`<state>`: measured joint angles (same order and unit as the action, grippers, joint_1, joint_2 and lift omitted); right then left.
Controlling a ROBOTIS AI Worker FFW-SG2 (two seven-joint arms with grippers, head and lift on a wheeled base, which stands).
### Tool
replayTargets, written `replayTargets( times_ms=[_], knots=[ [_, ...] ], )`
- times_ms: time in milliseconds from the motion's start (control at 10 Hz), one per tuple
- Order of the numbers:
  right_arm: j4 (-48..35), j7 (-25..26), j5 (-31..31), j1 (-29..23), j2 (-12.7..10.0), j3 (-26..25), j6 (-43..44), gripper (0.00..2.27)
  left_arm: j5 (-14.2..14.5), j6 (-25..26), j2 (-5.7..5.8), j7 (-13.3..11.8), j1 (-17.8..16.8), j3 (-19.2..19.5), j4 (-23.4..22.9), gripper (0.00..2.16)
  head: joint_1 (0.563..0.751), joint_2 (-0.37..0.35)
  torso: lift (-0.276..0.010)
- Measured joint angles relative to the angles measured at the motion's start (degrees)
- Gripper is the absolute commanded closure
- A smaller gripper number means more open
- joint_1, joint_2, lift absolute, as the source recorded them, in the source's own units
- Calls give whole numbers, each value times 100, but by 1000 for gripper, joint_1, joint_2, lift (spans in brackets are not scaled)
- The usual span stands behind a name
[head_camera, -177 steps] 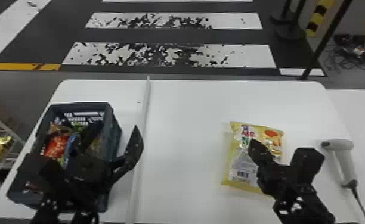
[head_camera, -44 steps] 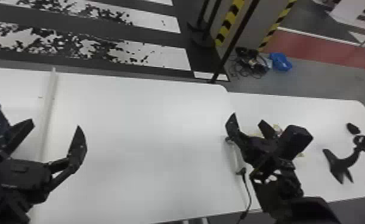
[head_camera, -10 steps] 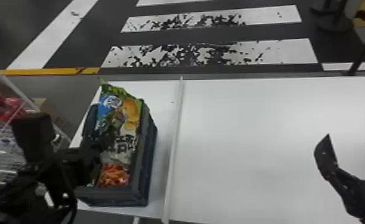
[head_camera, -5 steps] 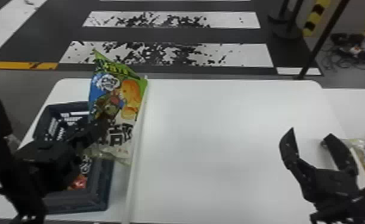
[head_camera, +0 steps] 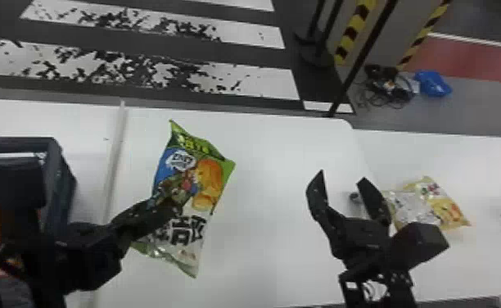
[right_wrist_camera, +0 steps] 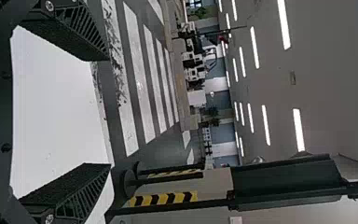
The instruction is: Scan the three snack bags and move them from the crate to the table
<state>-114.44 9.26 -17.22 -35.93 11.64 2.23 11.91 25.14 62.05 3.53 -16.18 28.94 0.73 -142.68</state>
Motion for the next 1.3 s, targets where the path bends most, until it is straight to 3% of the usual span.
replayTargets(
  times_ms=[100, 300, 500, 600, 800, 1100, 1200, 1300],
  knots=[
    [1, -4, -14, 15, 1, -38, -8, 76, 13, -38, -124, -482, -195, -127, 507, 1791, 695, -327, -62],
    [-6, -4, -49, 58, 14, -59, -9, 76, 3, -301, -317, -1402, -648, -357, 1667, 1791, 695, -350, -62],
    [-38, -4, -103, 60, 31, -81, -10, 76, -78, -764, -350, -1907, -1113, -584, 2763, 1791, 695, -350, -62],
    [-85, -4, -116, 50, 38, -93, -11, 76, -141, -1122, -352, -2028, -1370, -742, 3379, 1791, 695, -350, -62],
    [-191, -5, -165, 42, 48, -126, -53, 76, -351, -1691, -353, -2045, -1805, -1141, 4314, 1791, 695, -350, -62],
    [-236, -13, -270, 46, 70, -185, -114, 76, -654, -2460, -353, -1853, -2422, -1932, 5559, 1791, 695, -350, -62],
    [-230, -13, -272, 53, 70, -182, -115, 76, -727, -2701, -353, -1763, -2556, -2139, 5846, 1598, 695, -350, -62],
    [-228, -19, -269, 59, 71, -178, -115, 76, -771, -2992, -353, -1548, -2705, -2331, 6153, 353, 695, -350, -62]
  ],
)
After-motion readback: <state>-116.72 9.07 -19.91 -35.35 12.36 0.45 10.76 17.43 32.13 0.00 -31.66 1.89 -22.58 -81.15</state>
